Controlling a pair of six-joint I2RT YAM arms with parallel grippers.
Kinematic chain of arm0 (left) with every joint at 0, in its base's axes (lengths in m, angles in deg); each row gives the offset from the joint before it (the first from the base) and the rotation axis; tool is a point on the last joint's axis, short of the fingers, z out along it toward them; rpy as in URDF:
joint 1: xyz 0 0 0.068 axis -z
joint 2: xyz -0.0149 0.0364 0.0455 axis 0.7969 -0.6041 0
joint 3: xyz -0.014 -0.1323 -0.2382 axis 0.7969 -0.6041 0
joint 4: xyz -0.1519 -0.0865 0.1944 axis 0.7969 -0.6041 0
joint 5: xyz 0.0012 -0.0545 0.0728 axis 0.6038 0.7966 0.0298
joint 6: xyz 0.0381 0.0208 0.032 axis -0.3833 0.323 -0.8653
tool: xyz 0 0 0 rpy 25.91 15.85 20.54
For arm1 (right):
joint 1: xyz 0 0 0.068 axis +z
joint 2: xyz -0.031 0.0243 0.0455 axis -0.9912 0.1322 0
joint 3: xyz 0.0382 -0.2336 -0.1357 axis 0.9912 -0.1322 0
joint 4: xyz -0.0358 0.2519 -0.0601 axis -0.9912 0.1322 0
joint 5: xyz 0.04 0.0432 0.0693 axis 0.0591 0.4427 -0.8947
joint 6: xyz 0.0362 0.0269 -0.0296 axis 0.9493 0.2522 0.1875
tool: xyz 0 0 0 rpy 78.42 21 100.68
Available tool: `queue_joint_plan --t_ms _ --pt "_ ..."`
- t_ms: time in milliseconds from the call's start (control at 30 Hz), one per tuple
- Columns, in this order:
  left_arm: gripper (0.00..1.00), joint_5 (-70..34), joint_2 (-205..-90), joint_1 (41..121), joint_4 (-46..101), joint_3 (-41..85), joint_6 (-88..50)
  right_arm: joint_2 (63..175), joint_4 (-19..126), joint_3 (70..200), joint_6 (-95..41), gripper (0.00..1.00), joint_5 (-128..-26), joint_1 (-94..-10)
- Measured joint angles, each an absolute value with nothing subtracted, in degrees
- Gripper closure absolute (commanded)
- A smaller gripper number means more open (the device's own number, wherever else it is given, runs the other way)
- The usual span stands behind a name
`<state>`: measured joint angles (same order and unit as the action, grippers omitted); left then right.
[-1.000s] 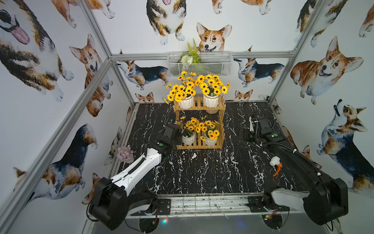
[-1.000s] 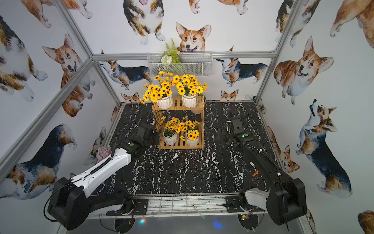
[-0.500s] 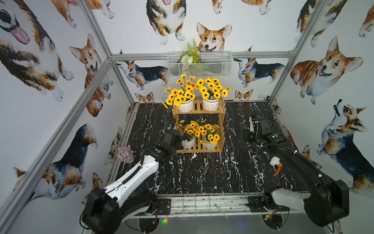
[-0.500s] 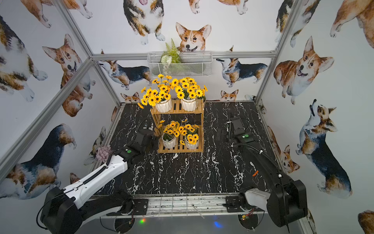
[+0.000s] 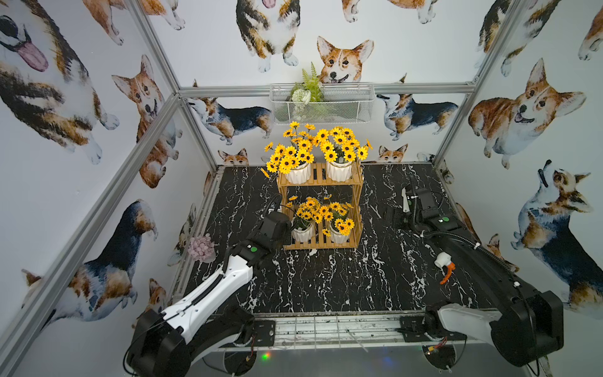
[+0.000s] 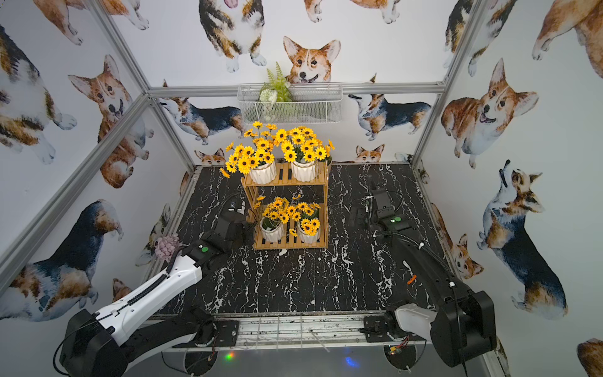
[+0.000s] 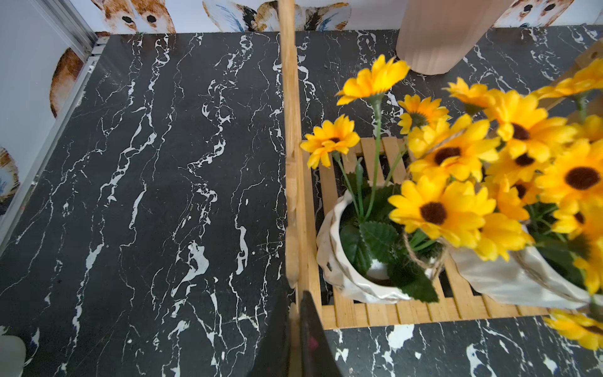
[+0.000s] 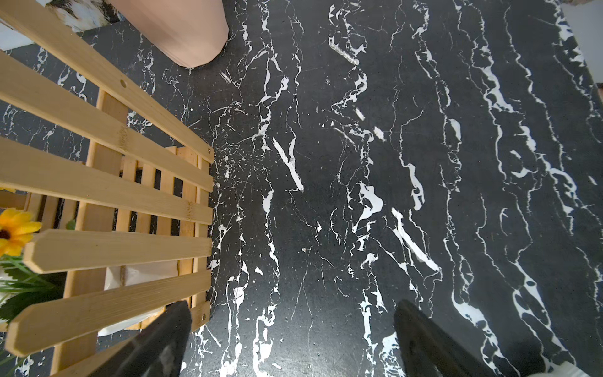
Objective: Take the sunflower pots off the shelves
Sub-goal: Move the shelf to the center of the board, then pick up the sunflower pot from the shelf.
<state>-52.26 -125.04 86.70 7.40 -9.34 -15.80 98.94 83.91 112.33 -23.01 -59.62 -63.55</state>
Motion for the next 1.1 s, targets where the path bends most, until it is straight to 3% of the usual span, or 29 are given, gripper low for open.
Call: queue_joint_plan --t_ms 100,233,467,633,867,1100 --pt "0.75 -52.41 -124.60 86.88 6.94 -9.42 -15.62 98.89 83.91 112.33 -23.01 0.00 -59.82 -63.55" --pt "0.50 -52.45 -123.75 87.01 7.73 -9.64 -15.89 98.54 83.77 112.22 -23.08 0.00 -61.26 -63.53" --pt "0.18 -52.89 -123.40 86.99 8.39 -9.49 -16.21 93.30 80.02 109.70 -24.28 0.00 -67.33 -63.55" --pt "0.02 -53.63 -120.17 86.99 8.39 -9.49 -17.17 88.16 73.39 108.30 -25.66 0.00 -72.97 -63.55" --pt "0.00 -53.00 -111.73 86.86 9.24 -9.16 -21.59 86.50 61.96 108.15 -29.18 0.00 -85.08 -63.24" --pt "0.00 -47.10 -110.22 81.09 7.51 1.70 -26.81 89.67 51.67 110.77 -35.80 0.00 -98.15 -61.21"
